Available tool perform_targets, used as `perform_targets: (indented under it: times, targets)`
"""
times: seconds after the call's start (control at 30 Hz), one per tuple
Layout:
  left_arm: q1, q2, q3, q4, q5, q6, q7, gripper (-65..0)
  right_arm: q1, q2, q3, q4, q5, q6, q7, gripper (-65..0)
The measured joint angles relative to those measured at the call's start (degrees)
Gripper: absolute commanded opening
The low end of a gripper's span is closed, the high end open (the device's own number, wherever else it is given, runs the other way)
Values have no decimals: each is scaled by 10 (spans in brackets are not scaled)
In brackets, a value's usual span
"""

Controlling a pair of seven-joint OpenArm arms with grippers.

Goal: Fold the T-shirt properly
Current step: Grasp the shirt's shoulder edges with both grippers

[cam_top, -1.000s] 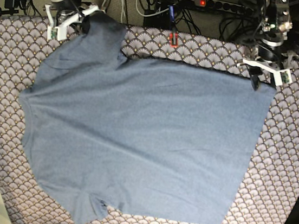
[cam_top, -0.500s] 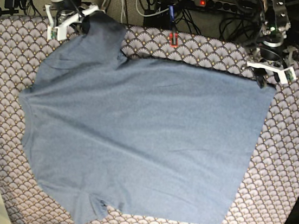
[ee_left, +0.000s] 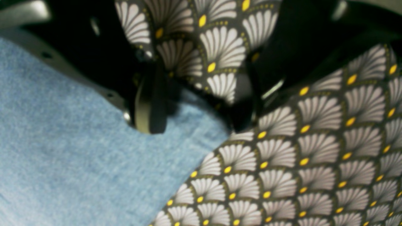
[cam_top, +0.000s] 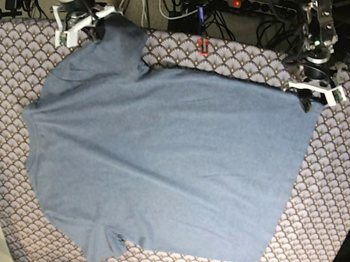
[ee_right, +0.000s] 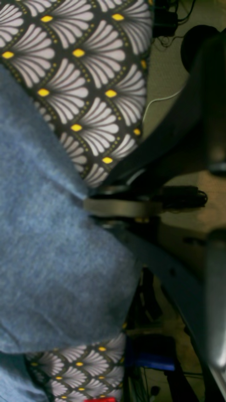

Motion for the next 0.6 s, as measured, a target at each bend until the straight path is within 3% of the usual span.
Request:
perform_targets:
  times: [0.27,0.37,0.5,0.6]
  targets:
    - [-13,-1,1,-13,0,-1,-7,-339,0,3,0,0,1,0,0,-650]
    - [-13,-1,1,-13,0,2,-7,-449,0,6,0,0,-2,1,0,-650]
    - [-13,-1,1,-14,0,1,-6,-650,0,14,-2,0,-2,2,0,-650]
    - [-13,-1,1,-12,0,0,-3,-638,0,19,-1,0,-3,2,0,-650]
